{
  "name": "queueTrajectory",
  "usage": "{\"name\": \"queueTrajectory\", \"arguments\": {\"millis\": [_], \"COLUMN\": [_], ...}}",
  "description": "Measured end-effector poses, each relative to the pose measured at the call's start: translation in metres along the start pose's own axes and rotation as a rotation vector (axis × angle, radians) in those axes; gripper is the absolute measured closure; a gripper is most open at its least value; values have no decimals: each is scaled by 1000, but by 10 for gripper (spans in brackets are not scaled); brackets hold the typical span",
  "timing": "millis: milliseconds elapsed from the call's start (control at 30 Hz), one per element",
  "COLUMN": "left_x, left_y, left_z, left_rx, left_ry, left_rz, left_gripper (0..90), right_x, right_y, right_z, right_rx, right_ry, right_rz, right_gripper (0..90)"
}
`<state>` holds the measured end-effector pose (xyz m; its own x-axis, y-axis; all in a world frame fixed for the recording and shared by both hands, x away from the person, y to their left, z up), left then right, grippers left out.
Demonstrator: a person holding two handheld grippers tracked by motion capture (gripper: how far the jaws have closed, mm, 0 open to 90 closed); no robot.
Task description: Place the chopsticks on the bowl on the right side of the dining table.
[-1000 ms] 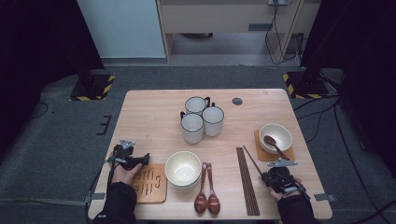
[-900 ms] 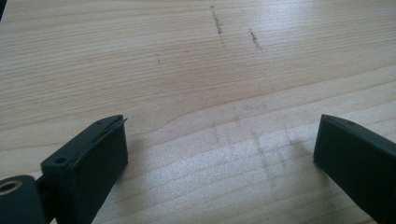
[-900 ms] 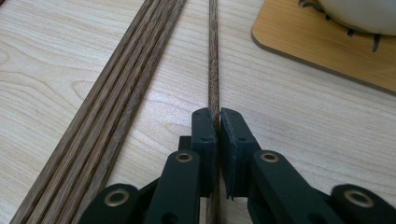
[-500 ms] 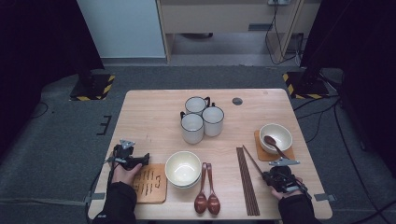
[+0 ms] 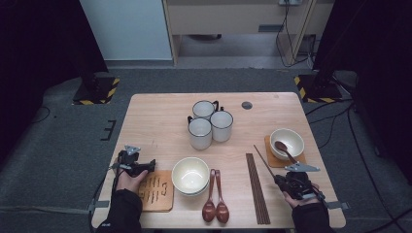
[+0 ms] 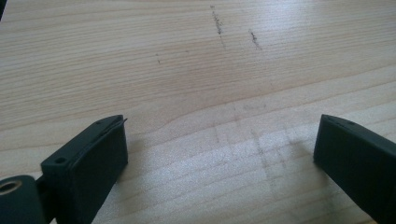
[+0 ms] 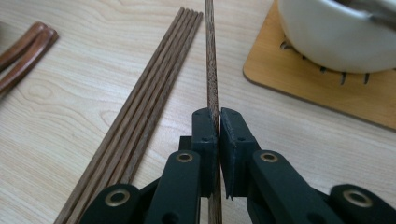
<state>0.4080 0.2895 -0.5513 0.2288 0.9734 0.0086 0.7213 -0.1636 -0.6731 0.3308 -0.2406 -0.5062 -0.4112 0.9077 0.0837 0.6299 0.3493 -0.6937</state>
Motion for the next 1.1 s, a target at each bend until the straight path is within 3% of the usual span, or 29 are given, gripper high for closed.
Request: {"name": "queueTrajectory", "arguments": {"millis": [533, 1100], "left_x": [0, 0], "left_y": [0, 0], "left_z": [0, 0], "left_rx": [0, 0], "left_ry": [0, 0], "left_rz": [0, 1], "left_gripper": [18, 17], "right_x": [-1, -2], "right_y": [-18, -42], "right_z": [-15, -35], "right_rx": [-96, -198], "right_ry": [38, 40], "right_rz": [-40, -67], "right_gripper": [852, 852]}}
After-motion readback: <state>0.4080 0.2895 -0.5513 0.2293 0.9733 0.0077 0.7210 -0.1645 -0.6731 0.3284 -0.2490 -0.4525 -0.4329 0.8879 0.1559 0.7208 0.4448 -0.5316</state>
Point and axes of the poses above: each handheld gripper's, and its own axes: y roughly forward along the jaws, z roughly out of its underside, x roughly to its left, the point moved 2 cm from there along y, roughly forward along the jaws, and after that the axes turned 3 degrees about -x, right-handed, at the moved point
